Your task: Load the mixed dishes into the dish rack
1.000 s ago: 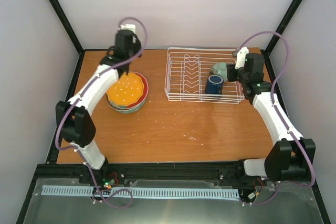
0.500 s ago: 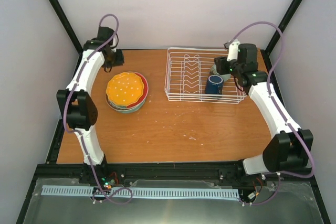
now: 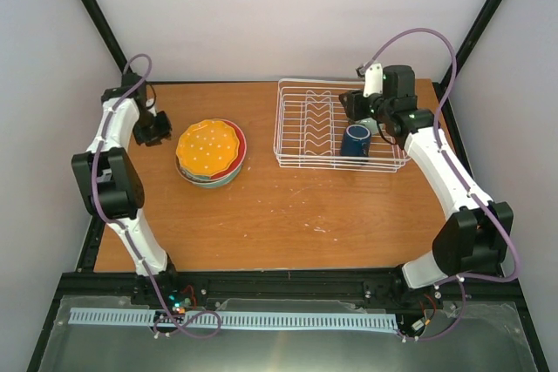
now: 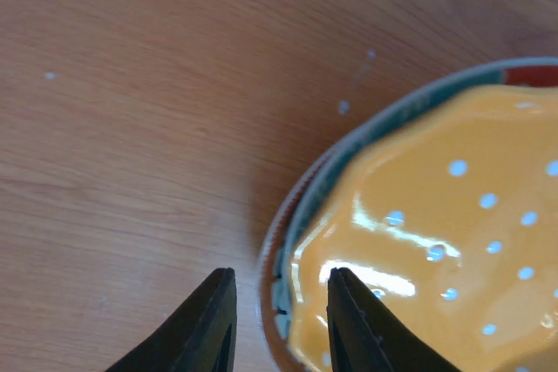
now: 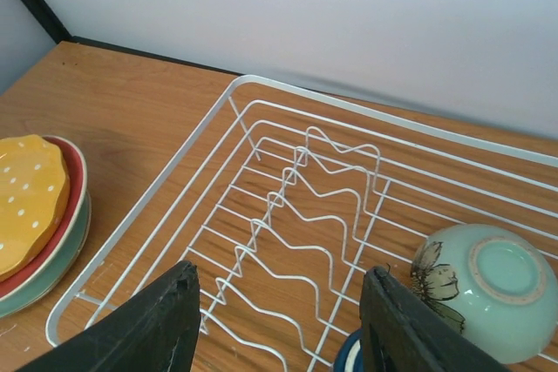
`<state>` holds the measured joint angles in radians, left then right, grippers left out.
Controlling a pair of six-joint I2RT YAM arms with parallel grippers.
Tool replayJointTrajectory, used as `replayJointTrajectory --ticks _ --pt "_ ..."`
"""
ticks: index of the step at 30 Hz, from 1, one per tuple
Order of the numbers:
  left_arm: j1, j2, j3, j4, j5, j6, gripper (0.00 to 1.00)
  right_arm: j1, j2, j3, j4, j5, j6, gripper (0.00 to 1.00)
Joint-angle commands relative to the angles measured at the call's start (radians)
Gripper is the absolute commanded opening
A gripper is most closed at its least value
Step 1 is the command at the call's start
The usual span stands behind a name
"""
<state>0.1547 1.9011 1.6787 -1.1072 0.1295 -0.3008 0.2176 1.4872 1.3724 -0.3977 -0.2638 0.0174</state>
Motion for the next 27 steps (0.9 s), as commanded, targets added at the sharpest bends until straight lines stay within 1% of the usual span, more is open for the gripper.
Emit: replayJointTrajectory --ticks 1,9,18,27 --pt "0.029 -0.022 -0.042 0.059 0.023 0.049 0.31 0.017 0.014 0.036 -0.014 -0.022 0.005 0.51" --pt "0.03 0.062 -0.052 0.097 0.093 0.103 0.31 0.043 0.022 0.063 -0.037 -0.001 -0.009 0.51" --pt "0.03 0.085 -0.068 0.125 0.101 0.114 0.32 0.045 0.034 0.072 -0.055 0.003 -0.014 0.51" --pt "0.03 0.095 -0.098 0.154 0.149 0.111 0.28 0.046 0.057 0.091 -0.071 0.006 -0.015 0.5"
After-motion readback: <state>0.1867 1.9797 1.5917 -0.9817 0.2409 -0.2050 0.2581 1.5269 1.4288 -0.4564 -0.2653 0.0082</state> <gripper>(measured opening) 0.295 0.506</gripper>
